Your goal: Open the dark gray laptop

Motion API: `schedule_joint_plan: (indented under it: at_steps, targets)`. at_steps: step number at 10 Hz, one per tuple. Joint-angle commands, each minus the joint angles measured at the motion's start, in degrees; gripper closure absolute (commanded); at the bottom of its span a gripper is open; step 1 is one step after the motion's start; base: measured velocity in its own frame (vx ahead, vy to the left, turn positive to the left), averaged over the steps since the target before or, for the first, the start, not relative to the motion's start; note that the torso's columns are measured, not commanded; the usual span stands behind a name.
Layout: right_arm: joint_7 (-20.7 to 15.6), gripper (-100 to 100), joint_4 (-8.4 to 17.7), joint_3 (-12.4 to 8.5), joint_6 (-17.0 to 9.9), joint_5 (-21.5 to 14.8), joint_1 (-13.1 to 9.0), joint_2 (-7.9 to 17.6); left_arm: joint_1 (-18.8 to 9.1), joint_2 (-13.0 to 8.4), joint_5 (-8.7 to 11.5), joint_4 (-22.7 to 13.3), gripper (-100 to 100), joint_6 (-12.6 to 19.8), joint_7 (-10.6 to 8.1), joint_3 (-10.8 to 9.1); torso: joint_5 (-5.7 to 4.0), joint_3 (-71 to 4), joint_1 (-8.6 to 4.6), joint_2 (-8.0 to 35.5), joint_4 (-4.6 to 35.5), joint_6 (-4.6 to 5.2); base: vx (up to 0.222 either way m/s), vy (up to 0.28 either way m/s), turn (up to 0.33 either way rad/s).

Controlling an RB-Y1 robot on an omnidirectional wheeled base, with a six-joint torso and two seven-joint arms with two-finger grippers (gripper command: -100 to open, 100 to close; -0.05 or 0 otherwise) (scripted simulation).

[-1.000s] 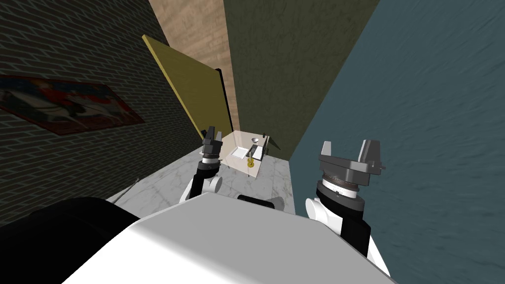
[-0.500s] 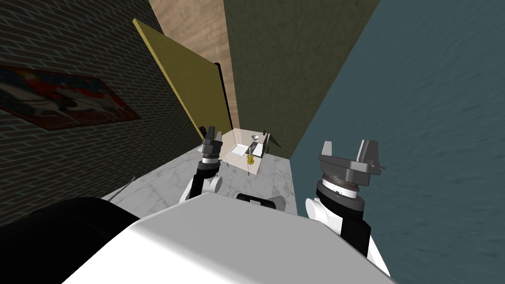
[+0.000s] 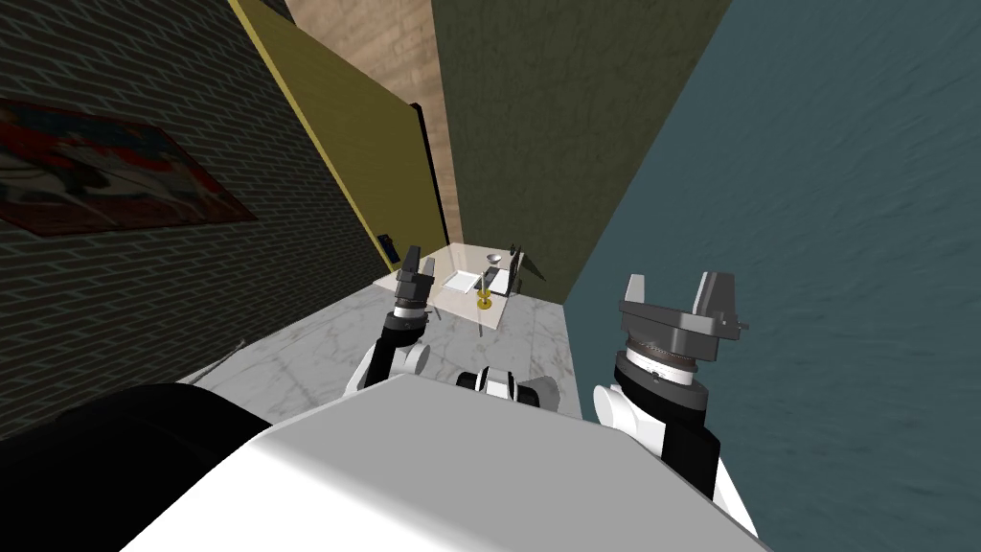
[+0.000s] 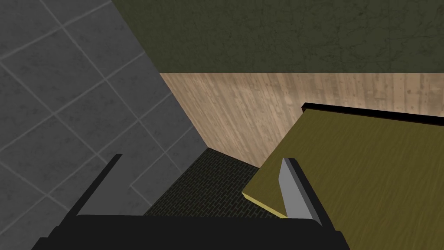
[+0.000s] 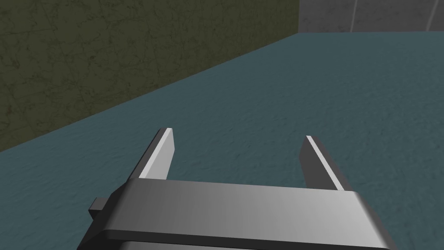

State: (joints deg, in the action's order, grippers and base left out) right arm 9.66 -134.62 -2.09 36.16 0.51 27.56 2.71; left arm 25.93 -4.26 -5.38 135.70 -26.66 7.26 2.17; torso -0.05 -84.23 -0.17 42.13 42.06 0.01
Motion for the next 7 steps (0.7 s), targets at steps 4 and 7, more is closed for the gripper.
schedule_joint_plan:
  at_steps: [4,7]
  targets:
    - [0.0,0,0.0,0.01,0.0,0.0,-0.01,-0.01,1.68,-6.27,-1.14,0.31,-100,6.17,-2.32,1.63,0.02,-0.33,0.06,0.18,0.22,0.0,-0.038,-0.17,-0.091]
    - [0.0,0,0.0,0.01,0.0,0.0,0.0,-0.01,2.53,-9.49,-1.66,-0.19,-100,10.9,-3.85,2.13,0.06,-0.37,0.24,0.12,0.2,-0.02,-0.011,-0.172,-0.094]
